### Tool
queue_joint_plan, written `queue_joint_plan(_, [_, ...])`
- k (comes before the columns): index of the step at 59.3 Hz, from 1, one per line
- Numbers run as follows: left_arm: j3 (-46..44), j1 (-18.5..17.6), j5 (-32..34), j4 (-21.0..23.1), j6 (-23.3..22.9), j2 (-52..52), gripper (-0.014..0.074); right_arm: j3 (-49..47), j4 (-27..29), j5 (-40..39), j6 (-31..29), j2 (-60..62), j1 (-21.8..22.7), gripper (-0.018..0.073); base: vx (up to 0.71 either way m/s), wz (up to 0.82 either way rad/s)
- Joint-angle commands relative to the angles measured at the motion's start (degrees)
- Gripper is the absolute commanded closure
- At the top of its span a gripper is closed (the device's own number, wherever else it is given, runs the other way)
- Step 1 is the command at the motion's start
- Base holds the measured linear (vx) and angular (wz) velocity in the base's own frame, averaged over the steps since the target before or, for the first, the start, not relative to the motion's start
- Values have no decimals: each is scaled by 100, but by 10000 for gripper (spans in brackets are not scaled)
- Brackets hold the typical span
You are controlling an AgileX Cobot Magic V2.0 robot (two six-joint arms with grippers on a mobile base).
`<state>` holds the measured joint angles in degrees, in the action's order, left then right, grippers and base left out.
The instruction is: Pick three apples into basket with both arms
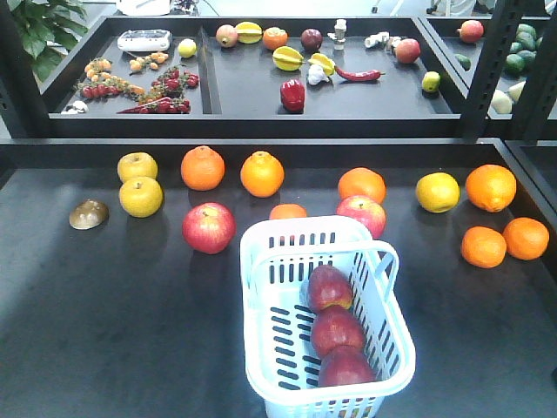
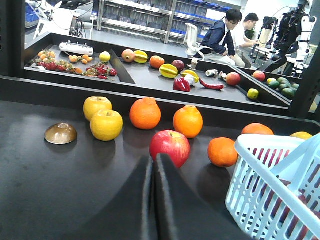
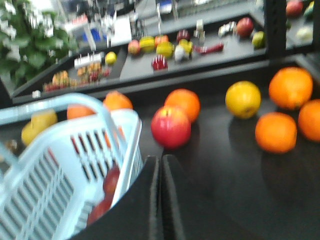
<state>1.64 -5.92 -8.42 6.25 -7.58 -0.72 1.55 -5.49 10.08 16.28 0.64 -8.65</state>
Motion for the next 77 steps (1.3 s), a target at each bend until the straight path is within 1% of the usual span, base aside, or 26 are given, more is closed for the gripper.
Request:
queue_joint_plan(1, [-144,7,462,1,-53,-77,603,86,-30,-1172,-22,72,370,564,0,0])
queue_joint_plan(4, [-144,7,462,1,-53,-77,603,86,-30,-1393,-22,72,540,564,0,0])
queue_joint_plan(8, [-144,7,462,1,-53,-77,603,86,-30,-1449,-22,72,613,564,0,0])
queue_joint_plan(25, [-144,7,462,1,-53,-77,603,86,-24,-565,24,72,619,564,0,0])
queue_joint_plan(29, [-144,7,462,1,-53,-77,603,86,-24,-594,102,72,619,564,0,0])
queue_joint_plan(77, [-144,7,462,1,-53,-77,603,80,-24,-616,102,72,619,564,0,0])
